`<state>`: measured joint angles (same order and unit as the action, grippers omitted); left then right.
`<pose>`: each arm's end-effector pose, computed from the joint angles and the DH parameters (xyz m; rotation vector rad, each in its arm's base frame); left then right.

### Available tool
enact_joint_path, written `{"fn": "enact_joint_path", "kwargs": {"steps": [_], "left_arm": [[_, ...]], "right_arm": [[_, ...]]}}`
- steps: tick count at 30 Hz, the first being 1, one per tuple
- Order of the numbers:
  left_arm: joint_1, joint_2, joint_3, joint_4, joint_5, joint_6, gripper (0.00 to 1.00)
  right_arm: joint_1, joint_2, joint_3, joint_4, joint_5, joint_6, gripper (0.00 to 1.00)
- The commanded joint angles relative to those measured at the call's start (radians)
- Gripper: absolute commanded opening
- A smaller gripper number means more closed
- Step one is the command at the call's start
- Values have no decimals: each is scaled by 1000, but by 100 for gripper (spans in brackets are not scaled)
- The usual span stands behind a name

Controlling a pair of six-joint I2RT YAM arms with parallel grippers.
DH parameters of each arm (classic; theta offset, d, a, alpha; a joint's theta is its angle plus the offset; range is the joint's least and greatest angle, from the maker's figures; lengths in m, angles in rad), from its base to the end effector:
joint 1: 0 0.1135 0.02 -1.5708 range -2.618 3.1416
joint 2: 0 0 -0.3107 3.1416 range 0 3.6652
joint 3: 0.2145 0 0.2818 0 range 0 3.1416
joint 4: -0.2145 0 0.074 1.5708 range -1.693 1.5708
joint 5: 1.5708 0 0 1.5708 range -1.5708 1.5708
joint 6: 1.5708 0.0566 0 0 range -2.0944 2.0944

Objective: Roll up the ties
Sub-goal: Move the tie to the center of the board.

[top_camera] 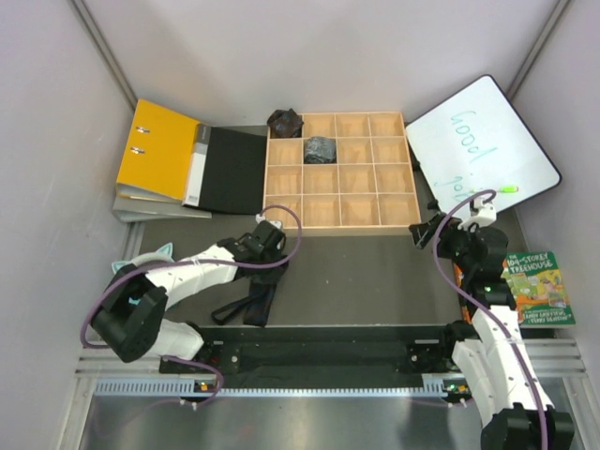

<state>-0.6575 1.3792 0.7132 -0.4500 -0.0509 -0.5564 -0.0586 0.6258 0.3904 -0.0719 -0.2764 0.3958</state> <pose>0.2168 -0.1638 0.1783 0.1216 2.7209 -0.3025 0.1730 0.0053 0.2507 0.2378 1.8804 0.4901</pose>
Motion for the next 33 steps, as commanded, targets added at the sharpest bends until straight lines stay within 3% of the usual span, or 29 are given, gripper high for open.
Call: {"fn": "enact_joint_path", "kwargs": {"steps": [1,9,18,22,25,33], "left_arm": [[-91,1,41,28,-36,-33,2],[-330,147,183,16,-156,-13,0],[-360,-71,164,-156,-375,-71,0],[-352,-176,143,-309,-500,-230,0],[-349,-238,94,-320,-517,-309,0],[-338,-238,6,-340,-523,-459,0]], "right_arm": [[13,0,-10,35,-67,52,99],[13,-3,-19,14,-79,44,99],[54,172,7,109,-288,204,99],[228,311,53,172,-337,271,99],[386,441,143,144,-276,275,99],[634,707,241,326,-146,434,99]]}}
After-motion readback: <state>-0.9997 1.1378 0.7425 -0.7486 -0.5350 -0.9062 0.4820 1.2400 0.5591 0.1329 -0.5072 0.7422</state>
